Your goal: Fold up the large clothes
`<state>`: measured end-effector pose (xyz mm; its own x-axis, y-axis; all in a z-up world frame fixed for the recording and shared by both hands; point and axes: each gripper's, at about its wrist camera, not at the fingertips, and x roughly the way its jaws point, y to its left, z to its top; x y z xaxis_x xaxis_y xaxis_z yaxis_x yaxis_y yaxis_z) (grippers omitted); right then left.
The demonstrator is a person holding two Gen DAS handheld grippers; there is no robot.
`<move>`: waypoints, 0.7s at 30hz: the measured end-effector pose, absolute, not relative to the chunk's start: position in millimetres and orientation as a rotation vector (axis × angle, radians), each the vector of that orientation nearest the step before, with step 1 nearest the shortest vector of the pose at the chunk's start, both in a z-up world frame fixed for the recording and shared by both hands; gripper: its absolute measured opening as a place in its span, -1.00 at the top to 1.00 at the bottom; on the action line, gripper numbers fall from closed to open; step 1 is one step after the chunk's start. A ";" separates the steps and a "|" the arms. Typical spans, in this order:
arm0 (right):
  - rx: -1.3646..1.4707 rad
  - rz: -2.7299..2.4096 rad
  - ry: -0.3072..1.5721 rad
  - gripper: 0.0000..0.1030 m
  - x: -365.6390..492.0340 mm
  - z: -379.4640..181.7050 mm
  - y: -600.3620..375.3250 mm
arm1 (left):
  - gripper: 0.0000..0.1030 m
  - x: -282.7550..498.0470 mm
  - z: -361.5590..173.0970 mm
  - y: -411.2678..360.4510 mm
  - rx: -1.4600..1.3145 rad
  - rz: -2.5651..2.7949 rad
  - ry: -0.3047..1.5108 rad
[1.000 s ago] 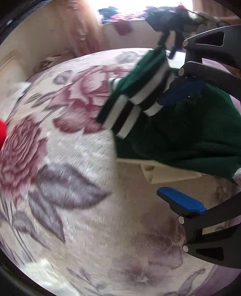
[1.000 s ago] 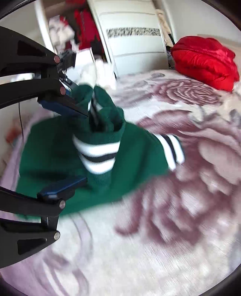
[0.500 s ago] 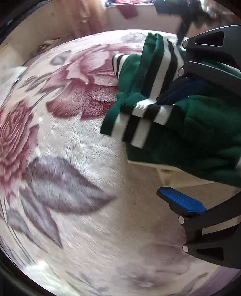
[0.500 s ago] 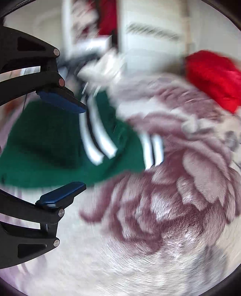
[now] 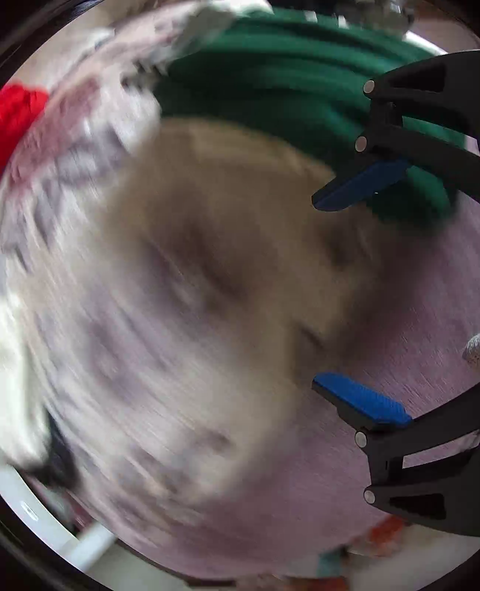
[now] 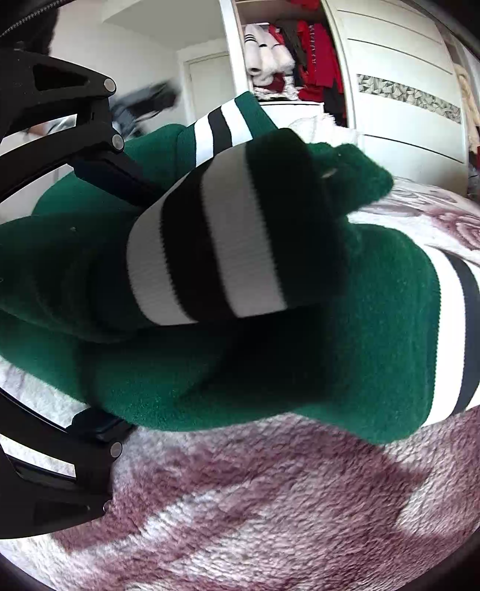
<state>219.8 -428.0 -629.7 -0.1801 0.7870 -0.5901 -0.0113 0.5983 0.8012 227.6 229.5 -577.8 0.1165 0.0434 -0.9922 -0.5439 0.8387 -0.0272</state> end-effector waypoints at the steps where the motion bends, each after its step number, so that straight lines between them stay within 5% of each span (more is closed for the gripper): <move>1: 0.679 0.810 1.591 -0.68 217.5 -628.4 -429.0 | -0.74 213.0 -584.6 234.2 -0.469 0.469 1.409; 7: 1.005 0.594 1.507 0.21 181.1 -615.6 -462.1 | -0.74 160.0 -594.7 226.7 -0.606 0.550 1.425; 17: 1.900 -0.006 1.163 0.28 -48.7 -604.9 -557.3 | -0.74 131.2 -597.0 150.4 -0.241 0.318 1.552; 21: 1.735 -0.146 1.458 0.03 -138.8 -604.2 -563.7 | -0.74 143.3 -608.5 157.6 -0.248 0.327 1.546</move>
<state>-138.8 -563.7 -604.2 0.3155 0.7575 -0.5715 0.8557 0.0332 0.5164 143.3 157.6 -608.5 -0.0043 0.0503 -0.9987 -0.3584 0.9323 0.0485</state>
